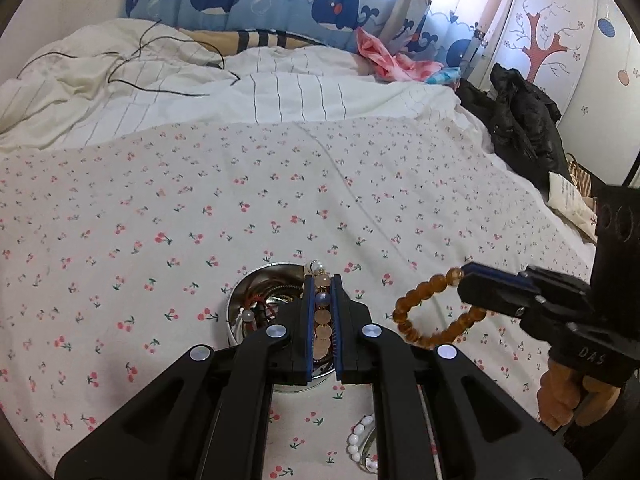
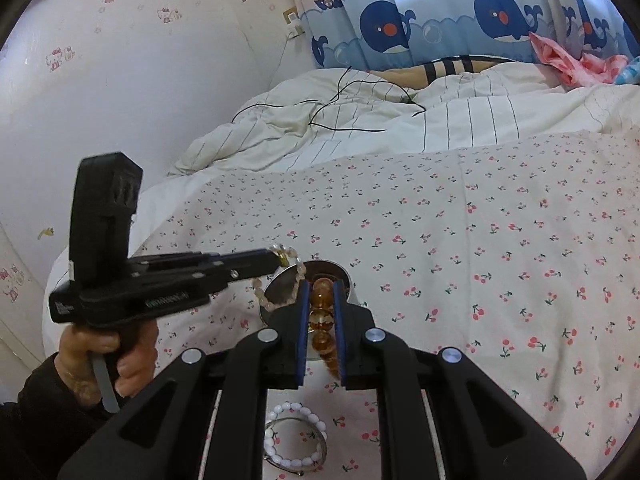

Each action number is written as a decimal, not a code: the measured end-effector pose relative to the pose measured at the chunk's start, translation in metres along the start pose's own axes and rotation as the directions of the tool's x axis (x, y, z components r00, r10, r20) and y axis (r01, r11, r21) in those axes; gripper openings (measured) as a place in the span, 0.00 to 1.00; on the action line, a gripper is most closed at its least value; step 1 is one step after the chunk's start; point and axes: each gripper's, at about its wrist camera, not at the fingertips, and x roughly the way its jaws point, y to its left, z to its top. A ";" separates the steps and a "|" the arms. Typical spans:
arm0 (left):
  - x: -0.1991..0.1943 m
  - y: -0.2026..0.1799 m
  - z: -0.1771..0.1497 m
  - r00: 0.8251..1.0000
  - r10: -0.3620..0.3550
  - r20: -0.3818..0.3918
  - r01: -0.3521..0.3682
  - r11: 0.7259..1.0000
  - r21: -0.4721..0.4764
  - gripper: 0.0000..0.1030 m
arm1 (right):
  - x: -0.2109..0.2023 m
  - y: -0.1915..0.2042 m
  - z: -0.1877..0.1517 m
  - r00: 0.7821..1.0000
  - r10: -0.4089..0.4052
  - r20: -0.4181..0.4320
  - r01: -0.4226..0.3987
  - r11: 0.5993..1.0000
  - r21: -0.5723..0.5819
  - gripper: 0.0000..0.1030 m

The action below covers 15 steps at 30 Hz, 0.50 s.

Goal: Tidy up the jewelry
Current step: 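Lift both bead bracelets and carry them over the silver tin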

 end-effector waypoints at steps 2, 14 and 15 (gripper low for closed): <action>0.006 0.002 -0.001 1.000 -0.011 -0.010 0.011 1.000 -0.010 0.06 | 0.002 0.000 0.001 1.000 0.000 -0.006 0.000 1.000 -0.001 0.12; 0.031 0.010 -0.010 0.988 0.123 -0.093 -0.121 0.992 0.027 0.07 | 0.024 0.017 0.026 0.999 0.047 -0.014 -0.047 0.999 -0.018 0.12; 0.030 0.011 -0.010 0.986 0.132 -0.099 -0.130 0.991 0.028 0.08 | 0.027 0.020 0.028 0.998 0.053 -0.017 -0.053 0.998 -0.022 0.12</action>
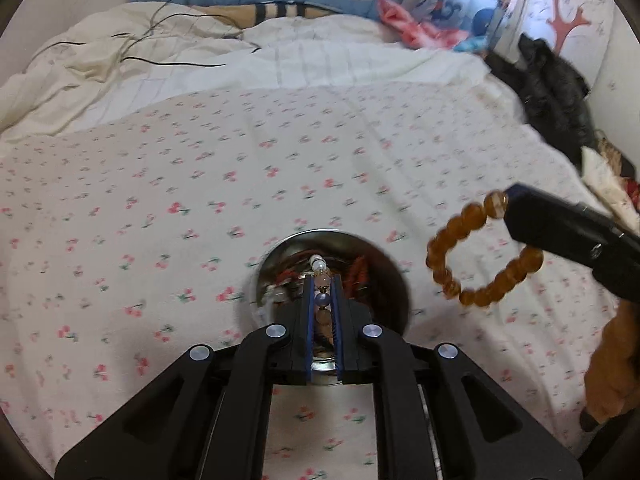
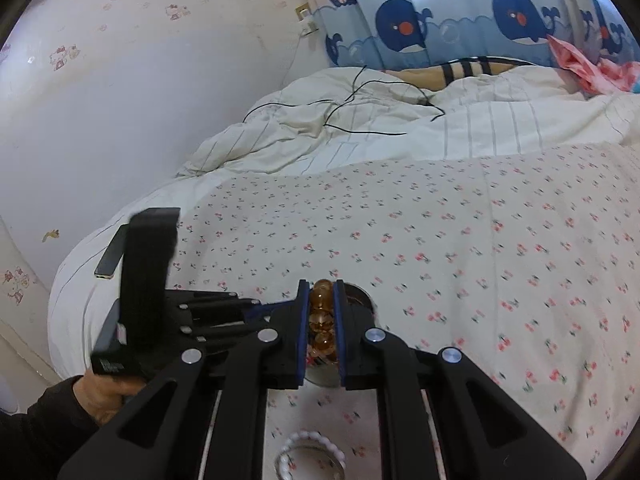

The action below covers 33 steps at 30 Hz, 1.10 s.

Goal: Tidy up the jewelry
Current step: 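Lift both bead bracelets and carry them over the silver tin, then open both grippers to drop the bead bracelets into the tin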

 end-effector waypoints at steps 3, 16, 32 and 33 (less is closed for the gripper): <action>-0.013 0.010 0.004 0.999 0.031 0.023 -0.030 0.999 -0.026 0.22 | 0.011 0.008 0.005 0.999 0.032 -0.014 -0.032 0.999 -0.002 0.12; -0.042 0.044 0.010 0.995 0.047 0.085 -0.034 0.990 -0.140 0.48 | 0.081 0.003 -0.006 0.970 -0.154 -0.189 0.142 0.987 -0.077 0.36; -0.053 0.063 -0.002 0.992 0.105 0.073 -0.088 0.976 -0.200 0.64 | 0.084 0.014 -0.022 0.977 -0.133 -0.167 0.114 0.986 -0.121 0.42; -0.054 0.065 -0.003 0.992 0.107 0.072 -0.091 0.975 -0.204 0.64 | 0.079 0.013 -0.021 0.980 -0.127 -0.155 0.110 0.988 -0.111 0.42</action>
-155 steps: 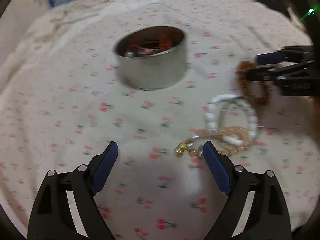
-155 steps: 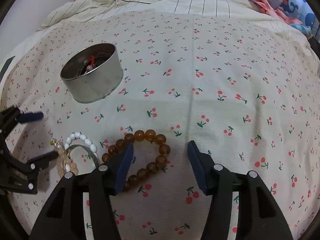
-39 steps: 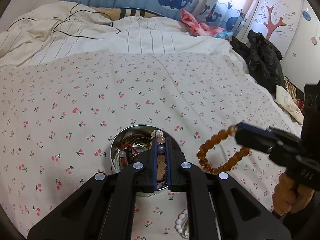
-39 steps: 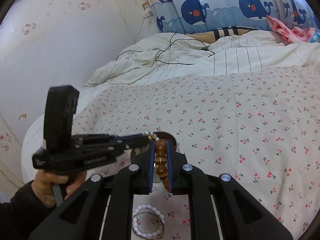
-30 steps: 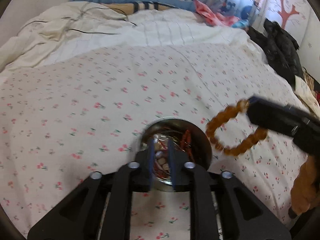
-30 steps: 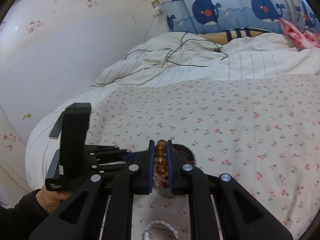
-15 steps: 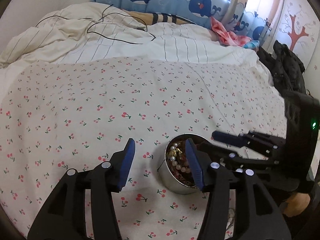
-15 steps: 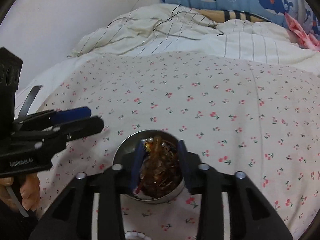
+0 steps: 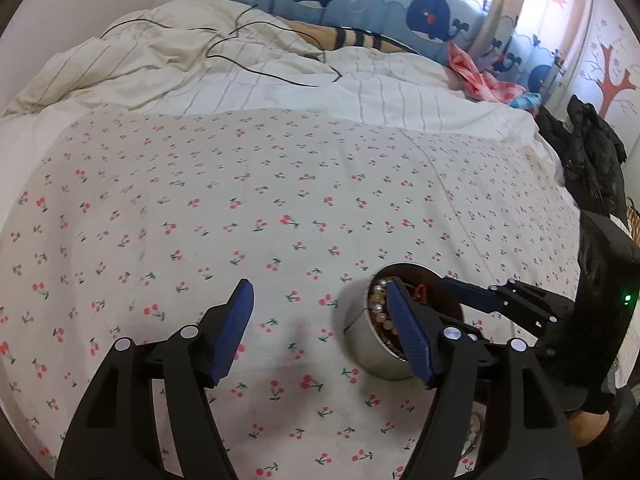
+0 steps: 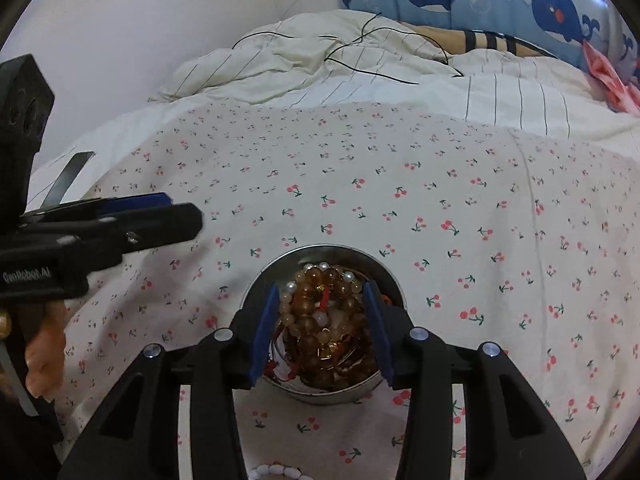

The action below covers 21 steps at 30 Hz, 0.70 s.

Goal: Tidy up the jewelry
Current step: 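Open both grippers to drop the bead bracelets into the tin, then move the left gripper to the white bead bracelet while right approaches the silver cuff bangle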

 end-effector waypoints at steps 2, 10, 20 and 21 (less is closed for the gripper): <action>0.000 0.000 -0.002 1.000 0.000 -0.008 0.000 1.000 0.006 0.65 | -0.012 -0.003 -0.001 1.000 -0.007 0.021 0.007 1.000 0.007 0.42; -0.007 -0.033 -0.025 0.996 0.076 0.049 -0.082 0.985 0.149 0.66 | -0.070 -0.027 -0.047 0.998 -0.065 0.016 0.063 0.995 0.079 0.61; -0.008 -0.035 -0.053 0.966 0.237 0.103 -0.248 0.963 0.108 0.80 | -0.062 -0.024 -0.069 0.983 -0.180 -0.043 0.182 0.982 0.056 0.69; -0.008 -0.036 -0.053 0.965 0.241 0.105 -0.252 0.962 0.106 0.81 | -0.062 -0.021 -0.069 0.980 -0.195 -0.039 0.197 0.979 0.043 0.71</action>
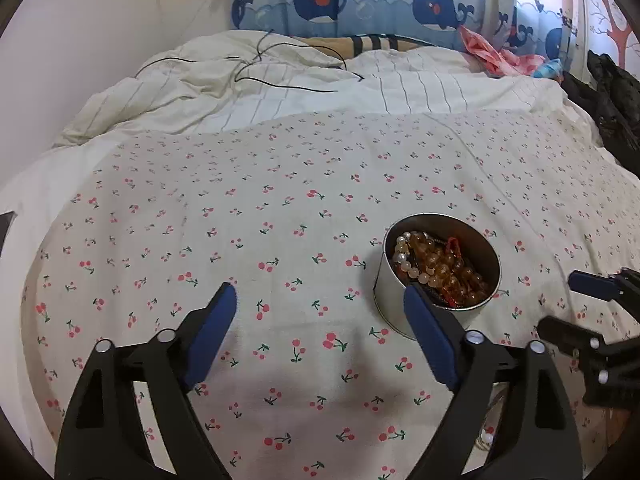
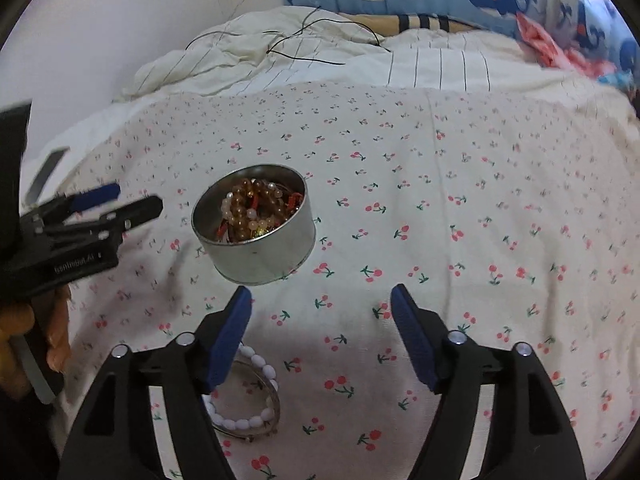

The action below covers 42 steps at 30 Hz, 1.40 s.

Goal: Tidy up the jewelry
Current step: 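Move the left gripper to the white bead bracelet while right approaches the silver cuff bangle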

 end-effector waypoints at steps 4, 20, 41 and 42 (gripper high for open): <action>-0.002 -0.008 -0.001 1.000 0.005 0.007 -0.005 1.000 0.018 0.82 | -0.003 0.003 -0.001 1.000 0.005 0.004 -0.004 1.000 -0.014 0.72; -0.010 -0.016 0.000 0.999 0.007 0.043 -0.009 0.999 0.040 0.84 | 0.000 0.004 -0.006 1.000 -0.019 -0.023 0.018 0.999 -0.038 0.75; 0.020 0.001 -0.005 0.959 -0.215 -0.186 0.211 0.977 -0.041 0.88 | 0.000 -0.014 -0.007 0.990 0.025 -0.140 -0.046 0.987 -0.154 0.76; 0.021 0.004 -0.005 0.964 -0.196 -0.182 0.191 0.980 -0.046 0.88 | 0.000 -0.013 -0.008 0.989 0.028 -0.145 -0.053 0.984 -0.168 0.76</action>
